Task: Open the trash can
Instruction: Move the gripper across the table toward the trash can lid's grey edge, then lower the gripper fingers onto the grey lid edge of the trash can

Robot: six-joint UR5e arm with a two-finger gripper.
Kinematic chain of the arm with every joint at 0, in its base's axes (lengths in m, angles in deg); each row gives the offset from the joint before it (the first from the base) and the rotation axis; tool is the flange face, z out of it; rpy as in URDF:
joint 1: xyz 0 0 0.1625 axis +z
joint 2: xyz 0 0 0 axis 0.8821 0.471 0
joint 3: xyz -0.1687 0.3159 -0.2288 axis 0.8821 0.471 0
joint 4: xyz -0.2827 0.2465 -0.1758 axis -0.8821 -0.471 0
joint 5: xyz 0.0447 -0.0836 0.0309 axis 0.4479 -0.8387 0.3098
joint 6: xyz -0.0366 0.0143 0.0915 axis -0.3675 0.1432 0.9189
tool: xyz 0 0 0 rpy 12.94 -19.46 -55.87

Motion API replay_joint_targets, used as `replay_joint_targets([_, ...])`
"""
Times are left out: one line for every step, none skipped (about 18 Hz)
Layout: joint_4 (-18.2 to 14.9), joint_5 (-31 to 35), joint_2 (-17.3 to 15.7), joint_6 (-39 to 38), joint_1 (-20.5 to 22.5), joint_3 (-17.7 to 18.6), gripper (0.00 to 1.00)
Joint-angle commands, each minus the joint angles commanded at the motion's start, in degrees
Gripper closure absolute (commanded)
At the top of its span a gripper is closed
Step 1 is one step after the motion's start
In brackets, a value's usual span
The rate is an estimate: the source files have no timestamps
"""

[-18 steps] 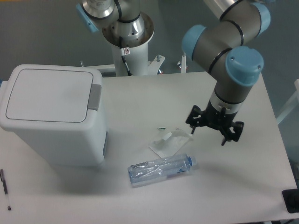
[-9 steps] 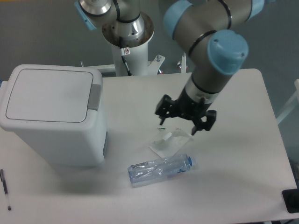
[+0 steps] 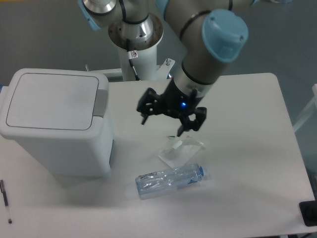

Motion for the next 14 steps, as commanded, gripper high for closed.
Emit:
replay_joint_targets([-0.1, -0.5, -0.3, -0.5, -0.2, 0.1, 0.0])
replay_joint_targets([-0.3, -0.7, -0.4, -1.1, -0.4, 0.3, 0.0])
replay_joint_targets([-0.4, -0.7, -0.9, -1.5, -0.4, 1.0, 0.0])
replay_joint_targets([-0.4, -0.6, -1.9, -1.5, -0.4, 2.4, 0.0])
replay_joint_targets([-0.1, -0.8, -2.9, -1.5, -0.5, 3.9, 0.0])
replay_joint_targets([0.0, -0.8, -3.5, -1.5, -0.6, 4.9, 0.0])
replay_joint_targets([-0.2, -0.6, -3.6, -1.6, -0.6, 5.2, 0.0])
replay_joint_targets([-0.3, -0.6, -3.6, -1.6, -0.6, 5.4, 0.0])
replay_joint_targets([-0.3, -0.6, -3.6, -1.8, -0.7, 5.6, 0.0])
replay_joint_targets([-0.3, -0.6, -3.6, -2.5, -0.8, 5.6, 0.0])
replay_joint_targets([-0.1, -0.6, -3.6, -3.2, -1.2, 5.7, 0.0])
replay_joint_targets([0.1, -0.4, -3.6, -3.8, -1.6, 5.7, 0.0])
replay_joint_targets([0.1, -0.3, -3.4, -4.2, -1.8, 5.7, 0.0])
replay_joint_targets([0.1, -0.2, -3.3, -4.4, -1.8, 6.0, 0.0])
